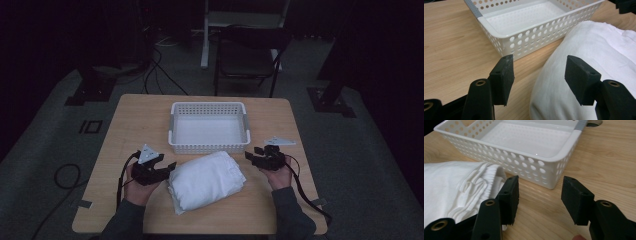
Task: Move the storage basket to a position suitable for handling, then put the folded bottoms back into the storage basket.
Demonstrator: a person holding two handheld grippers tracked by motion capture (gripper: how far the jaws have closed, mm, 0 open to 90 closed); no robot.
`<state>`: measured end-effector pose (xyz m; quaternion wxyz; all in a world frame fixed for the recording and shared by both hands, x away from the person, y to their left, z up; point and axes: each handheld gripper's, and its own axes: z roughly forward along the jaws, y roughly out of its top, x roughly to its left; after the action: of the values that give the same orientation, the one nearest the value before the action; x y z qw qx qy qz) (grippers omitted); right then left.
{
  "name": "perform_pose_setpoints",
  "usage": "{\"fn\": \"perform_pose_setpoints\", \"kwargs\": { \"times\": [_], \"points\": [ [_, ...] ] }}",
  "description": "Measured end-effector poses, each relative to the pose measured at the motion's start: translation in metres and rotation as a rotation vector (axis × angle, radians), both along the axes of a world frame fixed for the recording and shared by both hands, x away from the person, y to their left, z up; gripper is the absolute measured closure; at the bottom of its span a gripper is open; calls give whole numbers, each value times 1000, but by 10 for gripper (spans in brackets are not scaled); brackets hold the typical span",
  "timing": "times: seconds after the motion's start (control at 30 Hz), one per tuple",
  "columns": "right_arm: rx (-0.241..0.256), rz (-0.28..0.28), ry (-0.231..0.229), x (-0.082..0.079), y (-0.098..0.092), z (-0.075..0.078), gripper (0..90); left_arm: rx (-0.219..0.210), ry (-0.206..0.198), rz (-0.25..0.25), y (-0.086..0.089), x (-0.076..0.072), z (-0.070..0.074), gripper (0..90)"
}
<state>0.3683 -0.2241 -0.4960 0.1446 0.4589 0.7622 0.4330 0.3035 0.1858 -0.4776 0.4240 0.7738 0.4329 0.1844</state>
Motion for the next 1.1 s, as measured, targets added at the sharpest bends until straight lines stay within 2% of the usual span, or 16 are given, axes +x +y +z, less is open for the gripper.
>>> {"fn": "perform_pose_setpoints", "kwargs": {
  "times": [0.27,0.47,0.7,0.8,0.97,1.1],
  "points": [
    [-5,2,-7,-2,2,1,476,-4,24,-8,-3,-4,-6,382],
    [5,19,-8,-4,4,3,471,-20,28,-37,-6,-10,-4,360],
    [3,24,-3,-6,6,2,465,-9,36,-60,-7,-20,-5,344],
    [1,28,-3,-7,7,2,460,-3,45,-59,-7,-24,-10,328],
    [-11,44,0,-11,9,1,442,1,84,-63,-4,-28,-20,314],
    [-12,52,3,-13,12,-1,432,2,91,-68,-5,-33,-23,315]
  ]
}}
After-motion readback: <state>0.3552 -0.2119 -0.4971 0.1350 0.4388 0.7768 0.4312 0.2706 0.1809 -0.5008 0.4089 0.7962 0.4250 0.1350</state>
